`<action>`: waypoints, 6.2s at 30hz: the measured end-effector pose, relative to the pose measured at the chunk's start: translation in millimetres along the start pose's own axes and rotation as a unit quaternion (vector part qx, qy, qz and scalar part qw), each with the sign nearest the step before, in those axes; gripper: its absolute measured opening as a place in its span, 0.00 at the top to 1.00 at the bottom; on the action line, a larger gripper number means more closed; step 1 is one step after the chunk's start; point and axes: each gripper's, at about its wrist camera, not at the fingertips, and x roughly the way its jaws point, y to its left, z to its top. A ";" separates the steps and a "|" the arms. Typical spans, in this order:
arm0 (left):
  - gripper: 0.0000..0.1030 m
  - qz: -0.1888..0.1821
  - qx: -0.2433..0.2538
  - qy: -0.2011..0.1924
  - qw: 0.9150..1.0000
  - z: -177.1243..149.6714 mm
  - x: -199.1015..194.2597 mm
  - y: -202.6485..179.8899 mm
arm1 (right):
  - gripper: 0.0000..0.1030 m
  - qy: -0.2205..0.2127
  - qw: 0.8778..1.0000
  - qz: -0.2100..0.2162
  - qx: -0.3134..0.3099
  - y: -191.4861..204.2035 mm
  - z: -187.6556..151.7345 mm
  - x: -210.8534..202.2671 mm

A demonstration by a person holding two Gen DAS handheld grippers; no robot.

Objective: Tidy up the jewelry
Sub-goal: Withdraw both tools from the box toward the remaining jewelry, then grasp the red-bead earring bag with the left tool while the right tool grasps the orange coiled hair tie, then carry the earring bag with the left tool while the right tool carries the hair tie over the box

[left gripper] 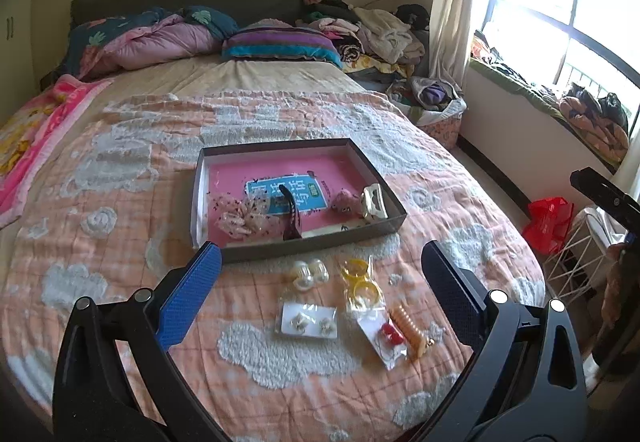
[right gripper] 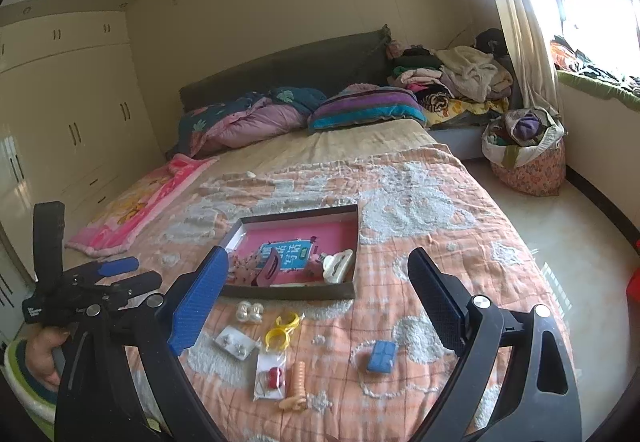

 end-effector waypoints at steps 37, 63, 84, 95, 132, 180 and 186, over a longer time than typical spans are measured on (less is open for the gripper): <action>0.09 -0.004 0.052 0.103 0.993 -86.2 27.0 -26.2 | 0.12 0.157 0.986 0.016 -0.058 9.8 -107.0 37.3; 0.48 -0.101 -0.009 0.201 0.974 -120.1 93.3 -22.6 | 0.54 0.299 0.945 0.083 -0.106 28.9 -165.6 126.5; 0.53 -0.150 -0.062 0.225 0.961 -105.9 147.6 -31.8 | 0.69 0.284 0.940 0.072 -0.174 11.4 -151.3 170.1; 0.83 -0.153 -0.045 0.219 0.963 -102.3 149.9 -44.5 | 0.76 0.249 0.960 0.063 -0.109 -13.2 -137.6 142.4; 0.83 -0.046 -0.036 0.101 0.993 -53.5 38.6 60.4 | 0.77 0.168 0.973 0.112 -0.111 55.9 -74.5 129.1; 0.82 -0.045 0.020 0.033 0.998 63.6 101.9 19.3 | 0.77 0.054 0.996 0.063 -0.036 19.7 35.7 162.1; 0.82 -0.050 0.025 0.050 0.997 59.9 124.2 15.4 | 0.77 0.063 0.996 0.057 -0.025 8.7 33.8 181.1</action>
